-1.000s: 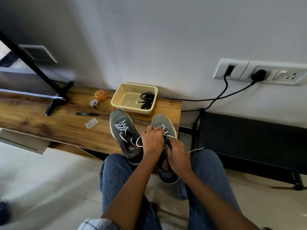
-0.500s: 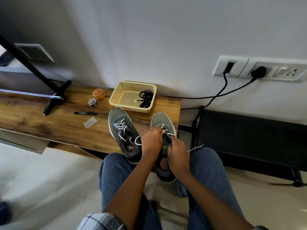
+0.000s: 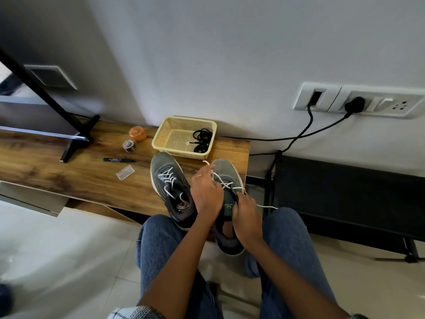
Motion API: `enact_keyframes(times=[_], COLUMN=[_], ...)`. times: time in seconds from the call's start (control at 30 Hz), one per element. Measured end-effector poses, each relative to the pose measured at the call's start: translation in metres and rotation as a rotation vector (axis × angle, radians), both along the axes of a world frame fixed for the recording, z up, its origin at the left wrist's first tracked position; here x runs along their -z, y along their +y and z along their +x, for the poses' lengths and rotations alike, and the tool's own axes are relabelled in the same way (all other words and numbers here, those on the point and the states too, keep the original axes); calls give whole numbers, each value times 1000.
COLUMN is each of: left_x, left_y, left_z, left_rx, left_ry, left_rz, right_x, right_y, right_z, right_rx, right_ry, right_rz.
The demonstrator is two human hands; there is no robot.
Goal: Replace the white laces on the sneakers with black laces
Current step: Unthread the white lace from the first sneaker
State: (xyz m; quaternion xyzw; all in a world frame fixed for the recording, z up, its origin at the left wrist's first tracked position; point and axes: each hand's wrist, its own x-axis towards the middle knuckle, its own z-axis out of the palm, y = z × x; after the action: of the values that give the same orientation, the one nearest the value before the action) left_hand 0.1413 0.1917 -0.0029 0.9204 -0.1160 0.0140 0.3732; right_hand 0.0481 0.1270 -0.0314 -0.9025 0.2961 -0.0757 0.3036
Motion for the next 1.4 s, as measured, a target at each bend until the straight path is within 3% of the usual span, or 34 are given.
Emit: enact_keyframes(times=[0.1, 0.27, 0.7, 0.8, 0.97, 1.1, 1.17, 1.27, 1.4], left_x=[2, 12, 15, 19, 16, -14, -24, -25, -16], left_y=[3, 6, -2, -2, 1, 5, 8, 10, 10], left_z=[-2, -3, -7, -7, -6, -1, 7, 14, 8], left_rx=[245, 377, 307, 254, 67, -328, -487, -431, -165], left_ry=[-264, -385, -295, -292, -167, 97, 181, 189, -1], left_rz=[267, 570, 640, 573, 275, -302, -460, -425, -116], right_x=[2, 1, 0, 1, -1, 0, 0, 0, -1], right_y=[1, 2, 2, 2, 1, 0, 1, 2, 2], right_z=[1, 1, 1, 1, 1, 0, 0, 1, 1], right_rx=[-10, -32, -53, -49, -75, -50, -36, -27, -35], right_ry=[-40, -19, 9, 12, 24, 6, -1, 17, 48], right_rz=[3, -36, -33, -25, -3, -4, 1, -2, -27])
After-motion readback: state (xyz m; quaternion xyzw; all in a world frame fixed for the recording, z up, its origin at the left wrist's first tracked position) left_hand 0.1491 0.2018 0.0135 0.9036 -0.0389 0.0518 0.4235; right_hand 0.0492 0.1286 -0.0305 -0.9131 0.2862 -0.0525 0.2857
